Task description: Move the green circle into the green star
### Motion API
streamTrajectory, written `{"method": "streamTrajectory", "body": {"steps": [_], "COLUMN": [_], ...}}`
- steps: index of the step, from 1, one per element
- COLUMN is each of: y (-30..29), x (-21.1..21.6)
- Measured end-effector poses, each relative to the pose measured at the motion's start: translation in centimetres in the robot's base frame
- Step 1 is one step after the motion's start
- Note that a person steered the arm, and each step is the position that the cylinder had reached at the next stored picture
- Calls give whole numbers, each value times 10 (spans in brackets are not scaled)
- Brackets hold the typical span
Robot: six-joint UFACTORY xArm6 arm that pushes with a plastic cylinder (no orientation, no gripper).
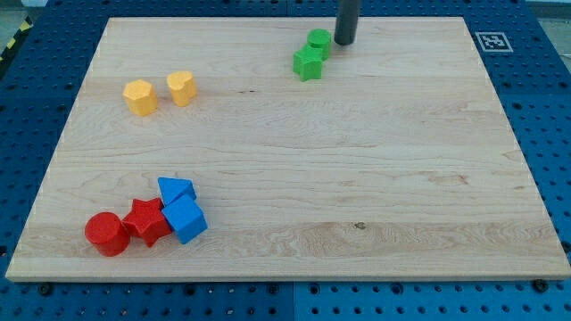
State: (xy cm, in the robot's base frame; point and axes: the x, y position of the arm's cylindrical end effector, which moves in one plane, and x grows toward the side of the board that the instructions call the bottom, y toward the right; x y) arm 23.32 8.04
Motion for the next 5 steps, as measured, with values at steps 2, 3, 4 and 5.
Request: {"method": "streamTrajectory", "body": {"steps": [2,3,4,5], "y": [-42,-32,-30,-30], "x": [-7,10,23,24]}}
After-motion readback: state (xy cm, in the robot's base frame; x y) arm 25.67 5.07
